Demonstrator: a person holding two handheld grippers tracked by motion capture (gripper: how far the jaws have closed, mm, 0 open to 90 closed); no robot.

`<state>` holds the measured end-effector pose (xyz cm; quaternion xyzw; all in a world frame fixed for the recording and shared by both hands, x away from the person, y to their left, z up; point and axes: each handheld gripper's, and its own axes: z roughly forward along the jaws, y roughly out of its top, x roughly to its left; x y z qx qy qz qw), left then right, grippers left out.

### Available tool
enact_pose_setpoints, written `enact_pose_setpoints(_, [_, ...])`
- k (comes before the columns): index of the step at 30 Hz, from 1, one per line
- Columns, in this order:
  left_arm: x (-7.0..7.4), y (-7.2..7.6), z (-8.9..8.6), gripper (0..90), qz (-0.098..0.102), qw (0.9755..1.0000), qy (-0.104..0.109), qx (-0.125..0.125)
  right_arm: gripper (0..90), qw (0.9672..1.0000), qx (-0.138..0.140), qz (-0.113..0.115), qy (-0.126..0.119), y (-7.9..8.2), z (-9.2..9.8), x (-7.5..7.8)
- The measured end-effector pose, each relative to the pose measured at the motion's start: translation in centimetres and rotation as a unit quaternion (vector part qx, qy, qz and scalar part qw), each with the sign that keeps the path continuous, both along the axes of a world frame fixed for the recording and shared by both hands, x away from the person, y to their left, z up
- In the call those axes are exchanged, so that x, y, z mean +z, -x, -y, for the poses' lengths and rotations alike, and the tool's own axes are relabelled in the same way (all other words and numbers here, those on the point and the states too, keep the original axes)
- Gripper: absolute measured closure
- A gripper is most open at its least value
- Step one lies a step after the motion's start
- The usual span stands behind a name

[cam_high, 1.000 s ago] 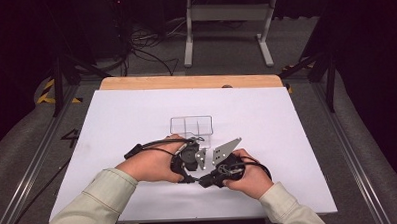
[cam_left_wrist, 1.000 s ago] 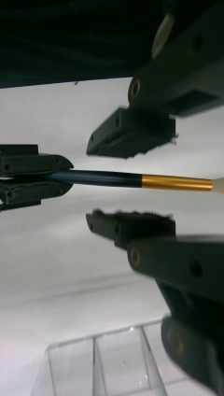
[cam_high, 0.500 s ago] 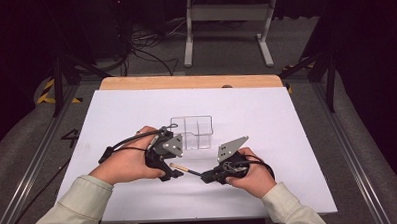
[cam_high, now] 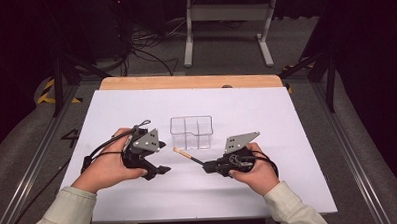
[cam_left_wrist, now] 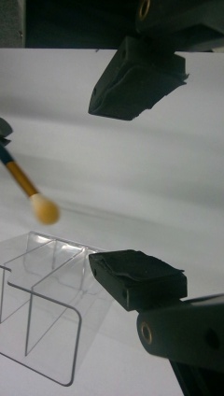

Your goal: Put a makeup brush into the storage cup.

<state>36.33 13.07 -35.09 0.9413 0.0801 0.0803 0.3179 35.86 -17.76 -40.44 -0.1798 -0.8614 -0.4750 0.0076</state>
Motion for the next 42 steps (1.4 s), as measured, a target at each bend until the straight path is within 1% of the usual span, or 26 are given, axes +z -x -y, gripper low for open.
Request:
enact_pose_setpoints(1, [0.0,0.0,0.0,24.3,0.000,1.0000,0.000,0.000,84.7,1.0000,0.000,0.000,0.000,0.0,0.0,0.0])
enact_pose_setpoints(2, [-0.2,0.1,-0.1,24.3,0.003,1.0000,0.001,0.000,84.6,1.0000,-0.005,0.002,-0.005,0.0,0.0,0.1])
enact_pose_setpoints(5, [-0.8,0.3,-0.4,24.0,-0.002,1.0000,0.005,0.004,84.6,0.9994,-0.018,0.014,-0.027,0.0,0.2,0.4])
enact_pose_setpoints(7, [-1.2,0.4,-0.6,23.9,-0.005,0.9999,0.006,0.007,84.7,0.9988,-0.025,0.022,-0.037,0.0,0.2,0.5])
enact_pose_setpoints(10, [-1.8,0.5,-1.0,23.8,-0.008,0.9997,0.015,0.015,84.7,0.9974,-0.035,0.036,-0.051,0.0,0.2,0.6])
enact_pose_setpoints(11, [-2.2,0.4,-1.2,23.8,-0.008,0.9996,0.023,0.014,84.6,0.9967,-0.039,0.040,-0.058,0.0,0.2,0.7])
enact_pose_setpoints(12, [-2.2,0.4,-1.2,23.8,-0.008,0.9996,0.023,0.014,84.7,0.9964,-0.040,0.043,-0.062,0.0,0.1,0.7])
enact_pose_setpoints(13, [-2.4,0.5,-1.3,23.8,-0.010,0.9995,0.025,0.017,84.7,0.9964,-0.040,0.043,-0.062,0.0,0.1,0.7])
enact_pose_setpoints(14, [-2.6,0.5,-1.3,23.7,-0.011,0.9993,0.030,0.020,84.6,0.9957,-0.044,0.051,-0.063,0.0,-0.1,0.9])
enact_pose_setpoints(16, [-3.0,0.6,-1.5,23.8,-0.013,0.9990,0.034,0.024,84.7,0.9954,-0.045,0.054,-0.064,0.0,-0.1,0.9])
enact_pose_setpoints(21, [-3.9,0.7,-2.3,23.7,-0.013,0.9981,0.049,0.036,84.7,0.9933,-0.054,0.070,-0.075,-0.1,-0.4,1.3])
enact_pose_setpoints(25, [-4.7,0.7,-2.9,23.7,-0.016,0.9968,0.061,0.048,84.6,0.9902,-0.068,0.085,-0.088,-0.3,-0.4,1.7])
enact_pose_setpoints(30, [-5.7,0.9,-3.6,23.6,-0.021,0.9950,0.077,0.061,84.6,0.9843,-0.086,0.111,-0.107,-0.7,-0.6,2.0])
enact_pose_setpoints(32, [-6.0,0.9,-3.9,23.7,-0.021,0.9944,0.080,0.066,84.6,0.9824,-0.091,0.115,-0.115,-0.8,-0.7,2.1])
enact_pose_setpoints(33, [-6.1,0.9,-4.0,23.7,-0.021,0.9939,0.084,0.068,84.6,0.9812,-0.095,0.119,-0.119,-0.9,-0.8,2.2])
enact_pose_setpoints(37, [-6.2,0.9,-4.6,23.8,-0.014,0.9912,0.104,0.081,84.6,0.9780,-0.105,0.128,-0.127,-1.2,-1.2,2.4])
enact_pose_setpoints(41, [-6.3,0.9,-4.9,27.2,-0.013,0.9902,0.111,0.084,84.6,0.9757,-0.113,0.134,-0.132,-1.5,-1.6,2.4])
enact_pose_setpoints(42, [-6.2,0.9,-5.0,28.2,-0.013,0.9896,0.116,0.083,84.6,0.9751,-0.114,0.136,-0.133,-1.6,-1.7,2.4])
